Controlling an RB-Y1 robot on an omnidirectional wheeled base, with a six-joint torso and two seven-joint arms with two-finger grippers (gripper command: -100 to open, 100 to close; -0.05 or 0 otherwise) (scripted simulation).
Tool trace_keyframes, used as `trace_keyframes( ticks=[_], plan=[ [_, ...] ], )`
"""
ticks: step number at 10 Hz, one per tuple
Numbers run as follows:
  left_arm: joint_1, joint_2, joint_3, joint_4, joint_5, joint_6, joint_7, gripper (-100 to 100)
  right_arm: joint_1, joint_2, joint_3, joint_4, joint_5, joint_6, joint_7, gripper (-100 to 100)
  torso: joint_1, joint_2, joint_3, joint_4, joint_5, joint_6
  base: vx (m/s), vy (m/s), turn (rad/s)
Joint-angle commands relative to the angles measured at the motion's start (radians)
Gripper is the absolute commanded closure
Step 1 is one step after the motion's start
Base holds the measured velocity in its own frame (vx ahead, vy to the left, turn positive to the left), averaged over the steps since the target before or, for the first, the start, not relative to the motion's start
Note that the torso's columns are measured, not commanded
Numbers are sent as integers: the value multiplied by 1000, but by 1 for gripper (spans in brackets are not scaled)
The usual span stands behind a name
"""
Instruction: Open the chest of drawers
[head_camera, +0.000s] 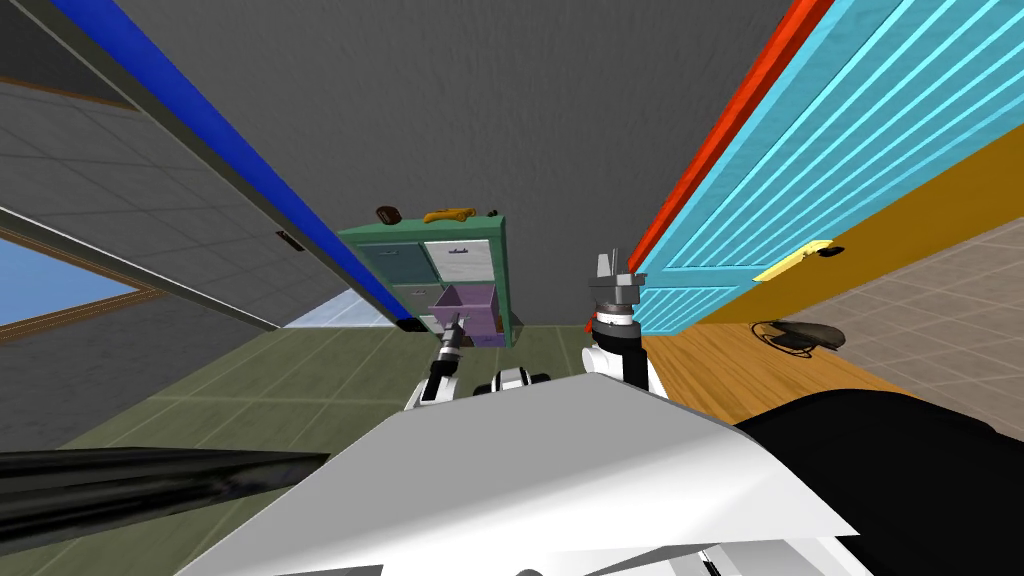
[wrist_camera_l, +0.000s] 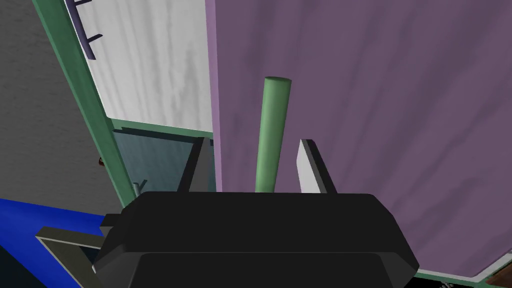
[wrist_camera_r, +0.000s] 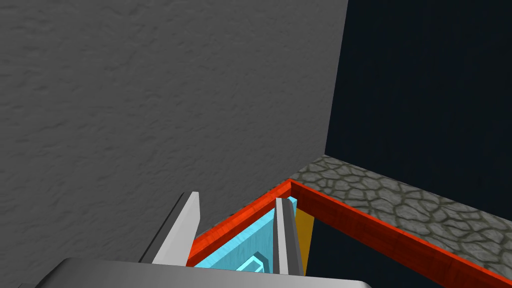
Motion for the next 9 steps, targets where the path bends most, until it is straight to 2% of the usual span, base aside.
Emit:
trace_keyframes(
  ticks=[1,8,9],
  plan=[
    [-7,5,1,-44,1,52,5,-100,0,0,0,0,0,0,0,0,-1,-5,-3,-3,0,1,0,-13,8],
    [-37,33,8,-175,10,208,29,-100,0,0,0,0,0,0,0,0,0,5,2,1,0,1,-21,-7,0],
    [-30,31,6,-152,9,193,27,-100,0,0,0,0,0,0,0,0,-1,6,3,3,-1,0,-12,-1,-3]
  ],
)
